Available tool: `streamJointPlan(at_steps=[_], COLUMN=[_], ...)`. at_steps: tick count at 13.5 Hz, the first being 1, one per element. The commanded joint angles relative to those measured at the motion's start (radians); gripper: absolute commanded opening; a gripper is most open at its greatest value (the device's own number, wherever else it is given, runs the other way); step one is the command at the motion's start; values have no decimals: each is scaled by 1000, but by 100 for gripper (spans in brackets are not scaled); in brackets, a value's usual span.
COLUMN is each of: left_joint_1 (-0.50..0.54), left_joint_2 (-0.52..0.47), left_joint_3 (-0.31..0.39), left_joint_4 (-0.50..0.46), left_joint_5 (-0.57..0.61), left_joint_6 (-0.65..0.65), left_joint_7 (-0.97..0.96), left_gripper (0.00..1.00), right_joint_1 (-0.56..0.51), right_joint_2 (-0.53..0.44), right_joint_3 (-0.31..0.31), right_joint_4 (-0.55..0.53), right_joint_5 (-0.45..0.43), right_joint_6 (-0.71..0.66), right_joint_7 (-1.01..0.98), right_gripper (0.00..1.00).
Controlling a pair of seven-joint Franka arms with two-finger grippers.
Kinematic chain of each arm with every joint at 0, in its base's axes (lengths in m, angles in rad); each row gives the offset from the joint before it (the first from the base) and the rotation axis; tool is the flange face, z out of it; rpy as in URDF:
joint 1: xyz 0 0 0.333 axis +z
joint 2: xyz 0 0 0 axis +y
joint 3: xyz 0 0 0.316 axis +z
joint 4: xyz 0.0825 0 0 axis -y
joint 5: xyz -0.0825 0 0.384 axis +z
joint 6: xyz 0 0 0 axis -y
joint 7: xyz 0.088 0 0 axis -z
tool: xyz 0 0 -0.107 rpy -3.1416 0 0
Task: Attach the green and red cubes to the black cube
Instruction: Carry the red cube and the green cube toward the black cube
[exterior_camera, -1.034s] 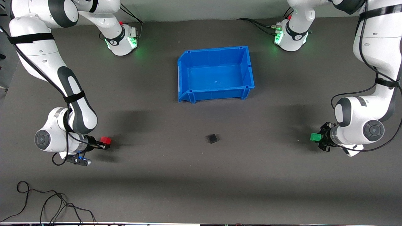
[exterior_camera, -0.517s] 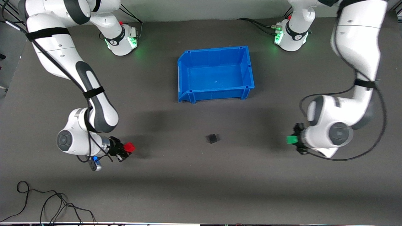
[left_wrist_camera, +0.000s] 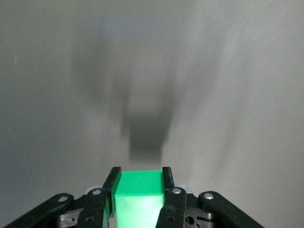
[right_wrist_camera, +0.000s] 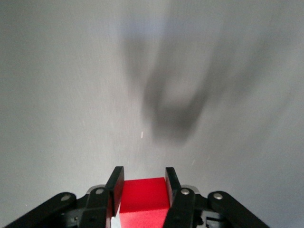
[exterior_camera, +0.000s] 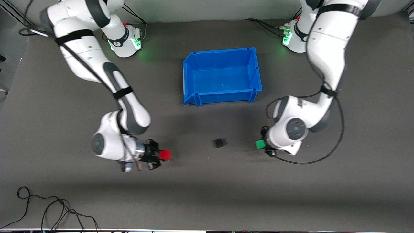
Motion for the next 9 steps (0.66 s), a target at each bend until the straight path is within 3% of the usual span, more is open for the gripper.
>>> streamJointPlan(at_steps=[1, 9], left_joint_1=[-68, -116], left_joint_2=[86, 107], left_joint_3=[14, -1], left_joint_4=[96, 159], left_joint_5=[-17, -19], left_joint_6=[-4, -4], left_joint_7=[-107, -251], left_gripper=[0, 0], right_joint_1=[72, 238], right_joint_2=[79, 185], right_joint_3=[-12, -22], right_joint_4=[70, 162], right_joint_5=[17, 11], right_joint_6=[54, 117], right_joint_7=[87, 219], right_gripper=[0, 0])
